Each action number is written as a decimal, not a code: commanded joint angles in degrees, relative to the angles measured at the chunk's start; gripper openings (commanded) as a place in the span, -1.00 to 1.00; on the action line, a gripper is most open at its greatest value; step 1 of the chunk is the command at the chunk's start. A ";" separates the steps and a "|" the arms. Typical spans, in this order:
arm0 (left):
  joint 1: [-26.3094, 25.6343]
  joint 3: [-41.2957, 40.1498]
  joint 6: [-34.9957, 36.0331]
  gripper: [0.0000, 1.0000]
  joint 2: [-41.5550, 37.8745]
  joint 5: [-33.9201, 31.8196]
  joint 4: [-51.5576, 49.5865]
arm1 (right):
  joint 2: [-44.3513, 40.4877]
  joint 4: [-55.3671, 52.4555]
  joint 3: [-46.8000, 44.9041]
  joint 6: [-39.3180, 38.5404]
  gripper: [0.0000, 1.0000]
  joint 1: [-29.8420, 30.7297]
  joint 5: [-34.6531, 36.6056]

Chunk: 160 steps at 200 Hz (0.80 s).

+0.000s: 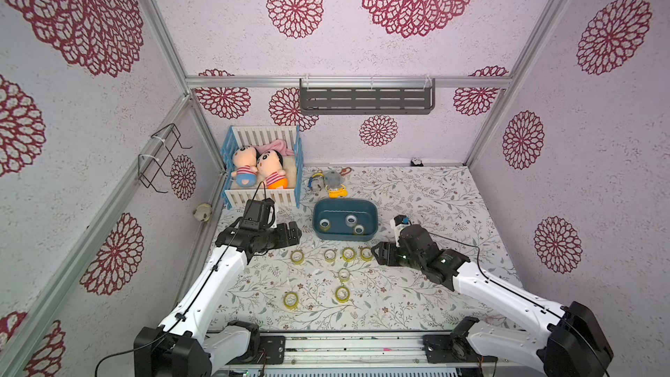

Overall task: Put the transparent tape into the storage box
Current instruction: Move the tape to the center of the board.

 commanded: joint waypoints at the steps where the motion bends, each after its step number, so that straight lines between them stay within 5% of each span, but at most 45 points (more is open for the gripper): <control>1: -0.43 0.54 0.84 0.95 -1.05 -1.48 0.57 | -3.91 3.84 0.19 6.57 0.48 2.68 3.89; 77: -2.56 3.73 0.39 0.95 11.38 1.15 -3.46 | 4.57 -6.86 5.43 8.31 0.51 12.51 9.45; 160: -6.05 8.02 1.83 0.95 14.14 -1.16 -6.69 | 14.42 -7.98 9.99 8.76 0.59 21.01 11.53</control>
